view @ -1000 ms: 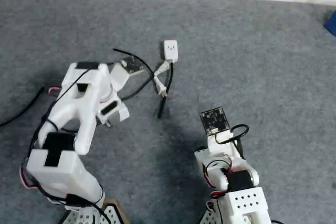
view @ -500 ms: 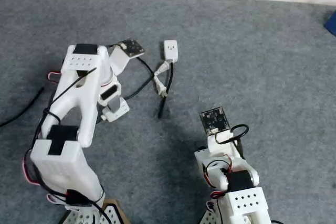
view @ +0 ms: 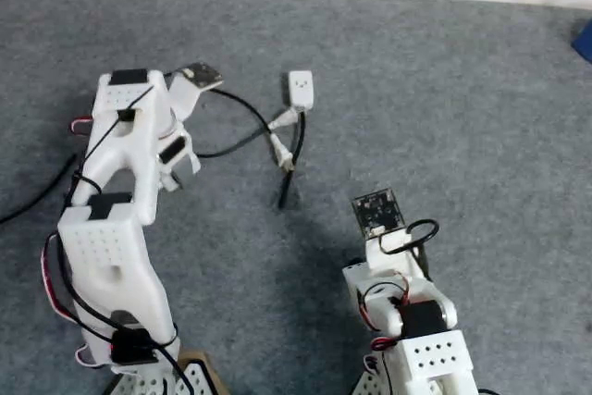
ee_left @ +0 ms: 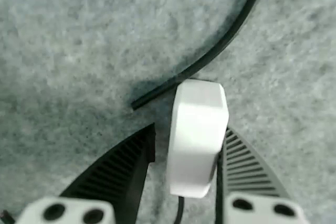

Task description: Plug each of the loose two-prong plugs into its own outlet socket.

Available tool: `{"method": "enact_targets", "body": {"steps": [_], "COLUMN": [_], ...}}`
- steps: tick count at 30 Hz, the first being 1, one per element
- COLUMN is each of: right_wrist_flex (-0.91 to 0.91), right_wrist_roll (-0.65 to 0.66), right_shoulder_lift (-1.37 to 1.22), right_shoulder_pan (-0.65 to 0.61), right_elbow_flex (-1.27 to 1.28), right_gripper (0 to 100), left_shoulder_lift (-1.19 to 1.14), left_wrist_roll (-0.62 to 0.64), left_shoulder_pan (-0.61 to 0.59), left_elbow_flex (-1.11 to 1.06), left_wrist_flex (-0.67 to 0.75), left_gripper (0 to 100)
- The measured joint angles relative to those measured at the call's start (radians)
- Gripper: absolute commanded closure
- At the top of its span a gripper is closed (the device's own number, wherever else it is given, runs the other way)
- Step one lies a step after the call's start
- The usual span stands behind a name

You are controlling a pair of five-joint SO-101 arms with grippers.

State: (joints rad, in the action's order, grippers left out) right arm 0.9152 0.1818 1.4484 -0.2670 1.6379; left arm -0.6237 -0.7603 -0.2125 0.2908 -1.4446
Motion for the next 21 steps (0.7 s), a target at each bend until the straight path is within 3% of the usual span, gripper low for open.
{"method": "enact_targets", "body": {"steps": [3, 9, 13, 17, 21], "right_wrist_flex": [0.000, 0.000, 0.000, 0.000, 0.002], "right_wrist_roll": [0.000, 0.000, 0.000, 0.000, 0.003], "right_shoulder_lift": [0.000, 0.000, 0.000, 0.000, 0.000], "right_shoulder_pan": [0.000, 0.000, 0.000, 0.000, 0.000], "right_elbow_flex": [0.000, 0.000, 0.000, 0.000, 0.000], "right_gripper": [63.5, 63.5, 63.5, 63.5, 63.5], "left_shoulder_lift": [-0.006, -0.006, 0.017, 0.143, 0.358], "left_wrist_roll": [0.000, 0.035, 0.083, 0.064, -0.084], "left_shoulder_pan": [0.018, 0.215, 0.359, 0.563, 0.809], "left_elbow_flex": [0.018, 0.025, -0.015, -0.227, -0.551], "left_wrist_flex": [-0.077, -0.258, -0.288, -0.293, -0.293], "left_gripper": [100, 99, 100, 100, 100]}}
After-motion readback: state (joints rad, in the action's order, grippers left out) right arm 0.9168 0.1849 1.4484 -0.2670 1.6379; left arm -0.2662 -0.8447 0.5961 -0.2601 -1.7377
